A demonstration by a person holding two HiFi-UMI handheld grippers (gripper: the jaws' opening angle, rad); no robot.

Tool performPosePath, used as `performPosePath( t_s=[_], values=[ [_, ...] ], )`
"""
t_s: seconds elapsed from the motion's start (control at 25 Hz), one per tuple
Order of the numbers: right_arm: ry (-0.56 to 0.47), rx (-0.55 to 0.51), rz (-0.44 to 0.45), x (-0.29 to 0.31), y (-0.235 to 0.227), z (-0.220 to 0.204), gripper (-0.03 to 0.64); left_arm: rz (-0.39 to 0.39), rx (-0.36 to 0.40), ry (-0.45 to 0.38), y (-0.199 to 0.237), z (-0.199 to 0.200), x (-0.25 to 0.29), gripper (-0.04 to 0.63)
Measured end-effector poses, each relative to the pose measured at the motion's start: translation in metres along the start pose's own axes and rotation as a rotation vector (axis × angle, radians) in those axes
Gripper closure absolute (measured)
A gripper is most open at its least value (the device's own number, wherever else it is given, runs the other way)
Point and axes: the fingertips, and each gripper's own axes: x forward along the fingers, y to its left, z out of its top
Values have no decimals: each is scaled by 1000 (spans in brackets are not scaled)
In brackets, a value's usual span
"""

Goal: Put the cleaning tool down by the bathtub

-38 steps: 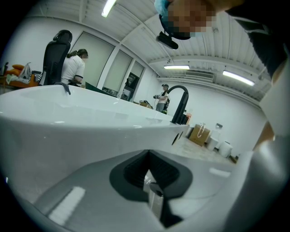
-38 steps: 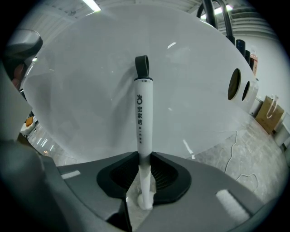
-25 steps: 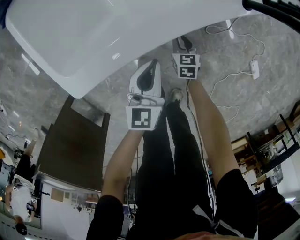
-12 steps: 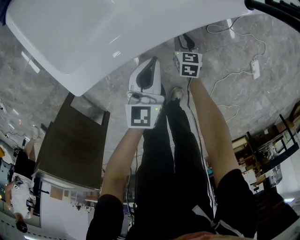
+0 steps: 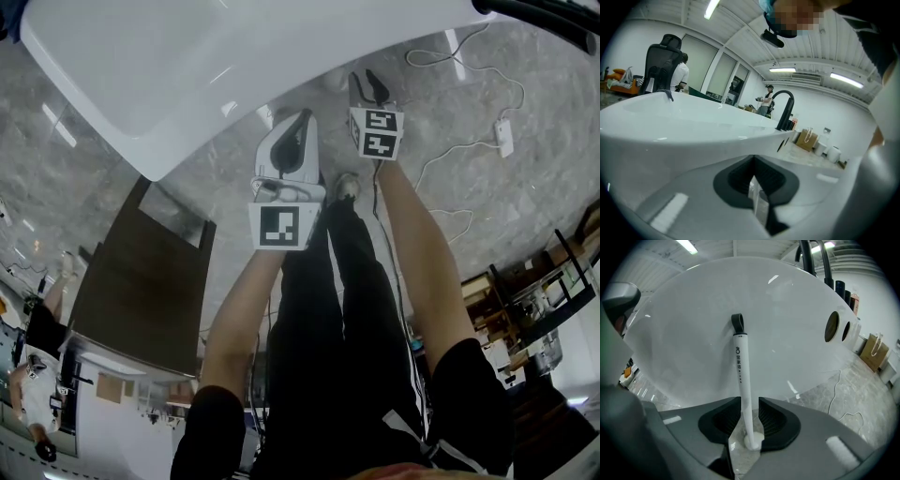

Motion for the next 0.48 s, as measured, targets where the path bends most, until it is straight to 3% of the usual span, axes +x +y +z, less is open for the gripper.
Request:
performPosePath(
  t_s=[0.16,0.4,0.48],
  values=[
    [8,2,3,-13,-2,0,503,-9,0,-4,-11,7,-3,586],
    [20,18,1,-35,-4,0,611,-9,-5,-13,-22,14,-7,588],
    [21,26,10,-44,-3,2,617,-8,5,-12,-25,18,-9,586]
  ],
)
